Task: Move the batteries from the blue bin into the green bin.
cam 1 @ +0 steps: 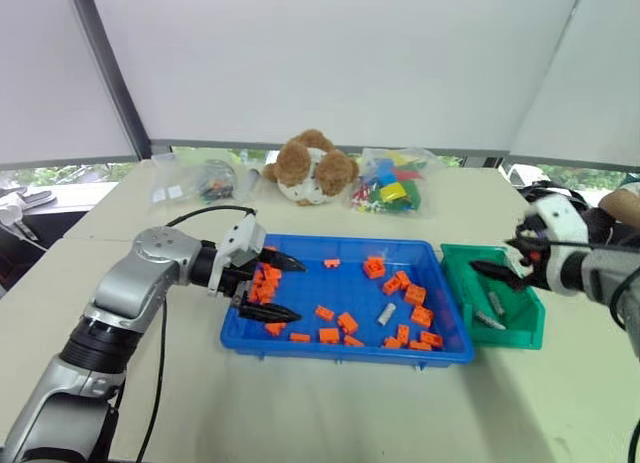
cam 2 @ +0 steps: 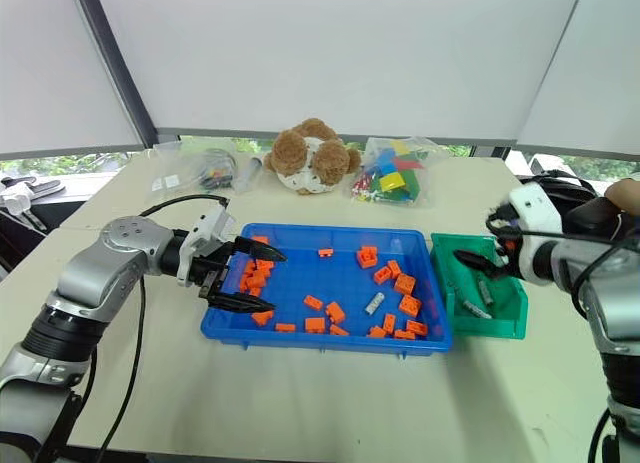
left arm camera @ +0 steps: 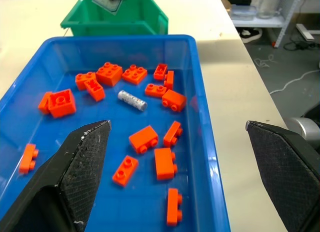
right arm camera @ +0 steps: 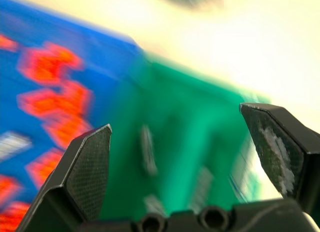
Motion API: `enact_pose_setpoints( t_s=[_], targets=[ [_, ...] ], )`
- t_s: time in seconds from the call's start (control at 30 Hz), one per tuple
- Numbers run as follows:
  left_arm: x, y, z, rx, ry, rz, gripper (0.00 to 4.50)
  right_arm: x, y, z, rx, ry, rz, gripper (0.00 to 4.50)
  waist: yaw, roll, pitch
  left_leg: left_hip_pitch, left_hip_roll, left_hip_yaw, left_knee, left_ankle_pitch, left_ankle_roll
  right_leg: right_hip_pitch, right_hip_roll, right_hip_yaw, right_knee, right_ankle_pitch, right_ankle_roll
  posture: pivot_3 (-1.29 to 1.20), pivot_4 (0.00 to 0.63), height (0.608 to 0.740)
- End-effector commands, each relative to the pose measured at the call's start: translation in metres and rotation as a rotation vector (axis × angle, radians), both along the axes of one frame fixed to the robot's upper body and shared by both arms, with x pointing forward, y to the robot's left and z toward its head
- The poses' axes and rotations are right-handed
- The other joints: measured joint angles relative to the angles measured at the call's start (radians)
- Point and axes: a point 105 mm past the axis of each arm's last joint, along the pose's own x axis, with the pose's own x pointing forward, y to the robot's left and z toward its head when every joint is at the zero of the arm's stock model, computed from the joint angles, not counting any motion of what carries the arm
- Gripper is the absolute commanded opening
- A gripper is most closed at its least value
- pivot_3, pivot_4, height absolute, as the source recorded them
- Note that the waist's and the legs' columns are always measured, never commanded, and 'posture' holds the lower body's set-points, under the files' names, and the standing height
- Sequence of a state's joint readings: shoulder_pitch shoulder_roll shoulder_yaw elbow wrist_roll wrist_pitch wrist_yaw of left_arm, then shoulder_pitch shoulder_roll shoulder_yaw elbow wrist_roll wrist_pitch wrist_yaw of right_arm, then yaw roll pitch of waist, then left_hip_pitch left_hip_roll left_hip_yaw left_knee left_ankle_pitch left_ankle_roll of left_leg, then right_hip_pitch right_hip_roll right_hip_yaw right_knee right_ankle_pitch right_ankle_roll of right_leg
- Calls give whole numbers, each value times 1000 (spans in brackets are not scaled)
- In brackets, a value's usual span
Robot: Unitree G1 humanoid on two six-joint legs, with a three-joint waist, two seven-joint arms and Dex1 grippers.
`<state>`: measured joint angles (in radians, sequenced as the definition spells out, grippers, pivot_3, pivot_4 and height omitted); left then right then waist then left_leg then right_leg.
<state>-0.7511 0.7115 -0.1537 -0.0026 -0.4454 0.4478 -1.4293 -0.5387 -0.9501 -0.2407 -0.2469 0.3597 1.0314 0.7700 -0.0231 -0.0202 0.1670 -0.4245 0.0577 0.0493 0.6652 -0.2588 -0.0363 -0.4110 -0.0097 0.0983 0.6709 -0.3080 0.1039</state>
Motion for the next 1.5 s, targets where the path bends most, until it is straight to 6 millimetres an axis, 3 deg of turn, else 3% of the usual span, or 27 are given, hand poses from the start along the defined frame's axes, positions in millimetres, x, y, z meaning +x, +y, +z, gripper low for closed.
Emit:
enact_pose_setpoints(
  t_s=[0.03, 0.2, 0.5, 0.87, 1.13, 1.23, 1.33, 1.43, 1.5],
  targets=[
    [-1, -1, 9, -9, -42, 0, 4500, -7, 41, -7, 12, 44, 182, 4449, 4, 0, 0, 0, 0, -1, 0, 0, 0, 0, 0, -1, 0, 0, 0, 0, 150, 740],
    [0, -2, 10, -19, -48, 8, 4500, -10, 69, -41, 20, 157, 276, 4449, 12, 0, 0, -1, -1, 0, 1, 0, 0, 0, -1, -1, -1, 0, 0, 0, 150, 740],
    [-3, 0, 9, -29, -50, 38, 4500, -4, 91, -84, 20, 265, 292, 4449, 6, 0, 0, -1, -1, -1, 1, 0, 0, 0, -1, -1, -1, 0, 0, 0, 150, 740],
    [-6, 4, 9, -34, -53, 73, 4500, 7, 97, -118, -14, 337, 271, 4449, 8, 0, 0, -1, -1, -1, 1, 0, 0, 0, -1, -1, 0, 0, 0, 0, 150, 740],
    [-7, 5, 9, -37, -54, 87, 4500, 7, 100, -124, -31, 337, 282, 4449, 8, 0, 0, -1, -1, -1, 1, 0, 0, 1, -1, -1, 0, 0, 0, 0, 150, 740],
    [-8, 6, 9, -38, -55, 90, 4500, 6, 102, -125, -33, 335, 289, 3628, 8, 0, 0, -1, -1, -1, 1, 0, 0, 1, -1, -1, 0, 0, 0, 0, 150, 740],
    [-8, 6, 9, -36, -54, 92, 4500, 6, 105, -125, -39, 328, 296, 2227, 8, 0, 0, -1, -1, -1, 1, 0, 0, 1, -1, -1, 0, 0, 0, 0, 150, 740],
    [-8, 5, 8, -37, -52, 90, 4500, 9, 103, -117, -58, 294, 292, 2207, 9, 0, 0, -1, -1, -1, 1, 0, 0, 1, -1, -1, 0, 0, 0, 0, 150, 740],
    [-8, 4, 8, -38, -51, 88, 4500, 12, 99, -93, -51, 232, 277, 2207, 9, 0, 0, -1, -1, -1, 1, 0, 0, 1, -1, -1, 0, 0, 0, 0, 150, 740]
  ],
)
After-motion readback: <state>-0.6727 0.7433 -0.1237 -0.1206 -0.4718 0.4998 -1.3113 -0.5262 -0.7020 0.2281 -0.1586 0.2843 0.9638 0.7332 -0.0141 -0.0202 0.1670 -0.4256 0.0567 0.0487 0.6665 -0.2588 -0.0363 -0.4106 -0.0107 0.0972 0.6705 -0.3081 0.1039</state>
